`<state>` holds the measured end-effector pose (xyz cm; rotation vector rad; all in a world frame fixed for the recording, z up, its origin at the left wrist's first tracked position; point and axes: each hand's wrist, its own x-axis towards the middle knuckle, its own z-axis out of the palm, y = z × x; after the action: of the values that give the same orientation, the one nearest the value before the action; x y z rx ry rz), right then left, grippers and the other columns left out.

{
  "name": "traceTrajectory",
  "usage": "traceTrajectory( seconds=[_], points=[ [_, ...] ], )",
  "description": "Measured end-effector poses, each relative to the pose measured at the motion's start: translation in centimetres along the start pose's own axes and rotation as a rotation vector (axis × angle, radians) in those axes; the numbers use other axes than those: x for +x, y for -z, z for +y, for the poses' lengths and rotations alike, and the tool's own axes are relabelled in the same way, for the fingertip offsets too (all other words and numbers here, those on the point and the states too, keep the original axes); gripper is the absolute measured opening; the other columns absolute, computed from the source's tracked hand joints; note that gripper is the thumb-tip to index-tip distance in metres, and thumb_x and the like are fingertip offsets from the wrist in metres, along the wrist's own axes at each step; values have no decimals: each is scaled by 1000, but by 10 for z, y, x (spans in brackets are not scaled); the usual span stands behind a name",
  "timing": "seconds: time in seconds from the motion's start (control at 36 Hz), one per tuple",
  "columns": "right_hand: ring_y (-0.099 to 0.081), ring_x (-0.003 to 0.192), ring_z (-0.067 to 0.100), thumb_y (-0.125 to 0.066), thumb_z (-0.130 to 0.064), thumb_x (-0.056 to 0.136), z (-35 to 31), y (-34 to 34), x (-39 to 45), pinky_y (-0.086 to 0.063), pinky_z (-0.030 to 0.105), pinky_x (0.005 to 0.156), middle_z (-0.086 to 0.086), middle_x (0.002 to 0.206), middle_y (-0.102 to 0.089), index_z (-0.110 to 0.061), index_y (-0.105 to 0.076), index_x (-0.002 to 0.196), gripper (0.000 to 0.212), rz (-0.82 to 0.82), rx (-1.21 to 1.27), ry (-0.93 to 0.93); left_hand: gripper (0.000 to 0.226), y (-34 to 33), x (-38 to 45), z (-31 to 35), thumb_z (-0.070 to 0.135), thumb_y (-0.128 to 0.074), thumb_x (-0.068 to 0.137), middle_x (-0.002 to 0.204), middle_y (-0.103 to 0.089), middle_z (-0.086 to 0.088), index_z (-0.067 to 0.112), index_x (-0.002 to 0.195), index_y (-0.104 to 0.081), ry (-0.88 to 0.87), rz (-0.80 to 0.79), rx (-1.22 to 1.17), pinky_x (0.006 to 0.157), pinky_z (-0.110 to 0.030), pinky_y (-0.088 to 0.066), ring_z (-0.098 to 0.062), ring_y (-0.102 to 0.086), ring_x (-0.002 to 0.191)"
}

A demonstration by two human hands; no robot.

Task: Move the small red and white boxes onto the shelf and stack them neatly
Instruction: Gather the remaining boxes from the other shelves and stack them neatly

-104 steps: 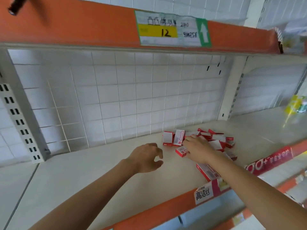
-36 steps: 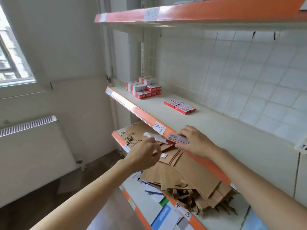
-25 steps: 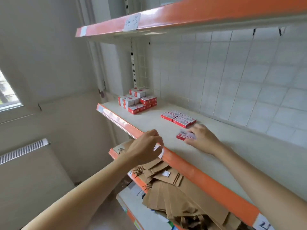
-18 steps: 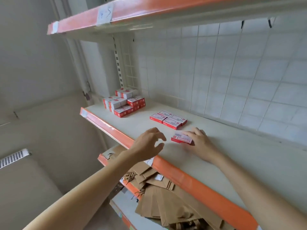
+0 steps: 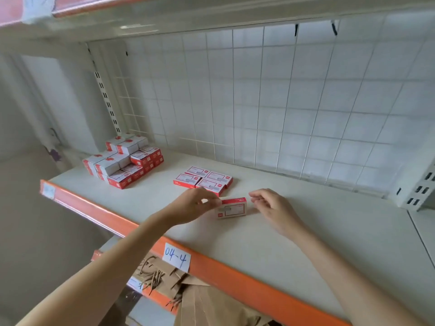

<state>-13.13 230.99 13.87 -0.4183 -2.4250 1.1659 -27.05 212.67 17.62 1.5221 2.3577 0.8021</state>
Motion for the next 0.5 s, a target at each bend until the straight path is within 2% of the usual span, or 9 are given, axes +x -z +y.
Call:
traceTrajectory(
  seconds=[0.06,0.11,0.19,0.28,0.33,0.42,0.5],
  points=[
    [-59,99,15,-52,-7,93,0,-2,0,-42,13,84,0,103,-59,-8,-64,109,21,11,-23,9,28,5,3,-4,36,-52,93,85,-68,-2,16,88,-71,35,-26,-28,71,-31,-46,-19,-59,77],
    [-58,96,13,-53,-7,92,1,-3,0,-38,5,78,-2,100,-58,-8,-65,108,20,24,-53,26,18,5,4,-10,31,-53,94,77,-64,5,21,87,-67,49,-31,-55,67,-23,-44,-12,-56,71],
    [-58,95,12,-53,-8,92,2,-3,0,-39,8,80,0,99,-59,-8,-65,107,19,30,-71,49,17,1,5,-15,23,-57,94,81,-59,6,17,107,-65,56,-29,-7,63,-12,-38,-8,-52,70],
    [-59,95,13,-54,-8,92,2,-4,0,-43,17,84,2,101,-60,-9,-65,106,18,30,-74,51,28,1,4,-15,32,-64,88,85,-57,5,16,111,-64,21,-30,28,64,-12,-39,-9,-51,72],
    [-61,93,14,-54,-8,92,1,-5,0,-43,15,83,0,100,-59,-10,-65,106,18,27,-82,48,39,1,4,-15,38,-70,81,90,-55,5,16,113,-62,-24,-44,88,65,-13,-39,-8,-49,75],
    [-58,90,7,-54,-8,91,0,-6,2,-40,7,78,-7,97,-54,-13,-64,106,18,-18,-122,50,44,1,5,-15,42,-73,77,94,-50,6,16,111,-59,-51,-39,150,64,-13,-37,-10,-46,77],
    [-53,86,2,-57,-9,89,-4,-7,6,-37,5,75,-7,96,-51,-17,-61,101,15,-58,-186,47,43,2,5,-15,47,-73,75,89,-48,6,16,97,-55,0,-24,172,65,-23,-39,-14,-46,76]
  ],
)
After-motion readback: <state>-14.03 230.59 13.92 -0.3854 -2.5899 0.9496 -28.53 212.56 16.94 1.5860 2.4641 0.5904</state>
